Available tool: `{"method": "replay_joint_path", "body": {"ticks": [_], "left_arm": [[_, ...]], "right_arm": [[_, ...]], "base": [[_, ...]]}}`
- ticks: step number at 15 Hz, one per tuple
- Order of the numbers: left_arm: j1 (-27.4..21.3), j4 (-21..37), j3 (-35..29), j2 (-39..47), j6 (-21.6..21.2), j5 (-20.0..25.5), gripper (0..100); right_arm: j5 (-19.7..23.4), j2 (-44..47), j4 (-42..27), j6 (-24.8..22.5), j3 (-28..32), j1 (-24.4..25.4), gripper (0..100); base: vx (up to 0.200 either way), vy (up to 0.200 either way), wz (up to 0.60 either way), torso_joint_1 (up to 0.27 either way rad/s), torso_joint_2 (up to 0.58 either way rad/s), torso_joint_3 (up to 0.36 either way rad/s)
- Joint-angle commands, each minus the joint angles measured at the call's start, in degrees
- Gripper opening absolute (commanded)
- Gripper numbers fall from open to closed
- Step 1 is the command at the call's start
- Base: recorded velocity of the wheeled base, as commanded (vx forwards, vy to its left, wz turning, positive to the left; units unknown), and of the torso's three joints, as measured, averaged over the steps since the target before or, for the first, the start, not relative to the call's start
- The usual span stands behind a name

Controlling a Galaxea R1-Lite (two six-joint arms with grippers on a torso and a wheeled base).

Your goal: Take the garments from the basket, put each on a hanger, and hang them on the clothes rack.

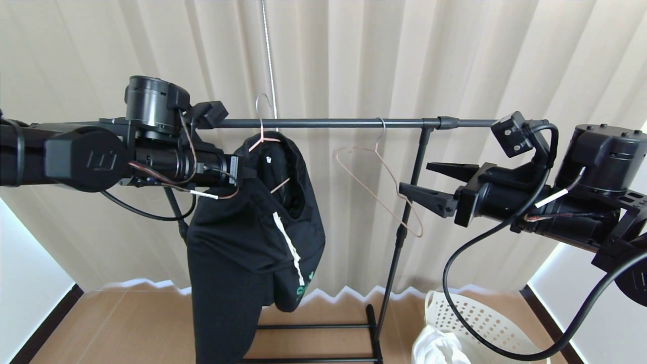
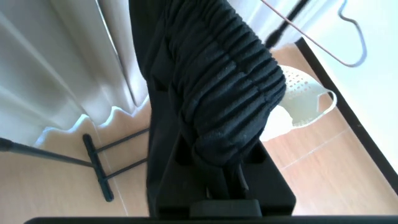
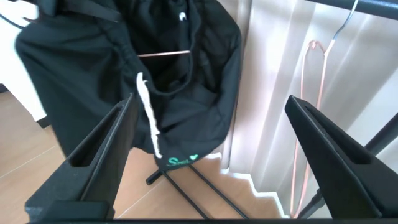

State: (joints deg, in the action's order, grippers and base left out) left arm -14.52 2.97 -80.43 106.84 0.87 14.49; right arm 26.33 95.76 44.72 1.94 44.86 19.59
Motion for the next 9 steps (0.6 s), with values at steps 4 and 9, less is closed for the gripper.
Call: {"method": "replay_joint_path", "body": {"ticks": [4,9], "left_arm": [[0.5,0.0,-8.8,10.8,0.2,-0.2,0],[1.1,0.1,-15.6,16.1,2.0,-0.1,0]], "right_arm": [[0.0,0.5,0.0,0.0,0.1,-0.7,100],[0.0,0.8,0.1,-0.1,0.1,-1.0,100]], "base": [[0.0,0.0,0.0,0.0,0.0,0.0],[0.0,0.0,0.0,0.0,0.0,0.0]]}}
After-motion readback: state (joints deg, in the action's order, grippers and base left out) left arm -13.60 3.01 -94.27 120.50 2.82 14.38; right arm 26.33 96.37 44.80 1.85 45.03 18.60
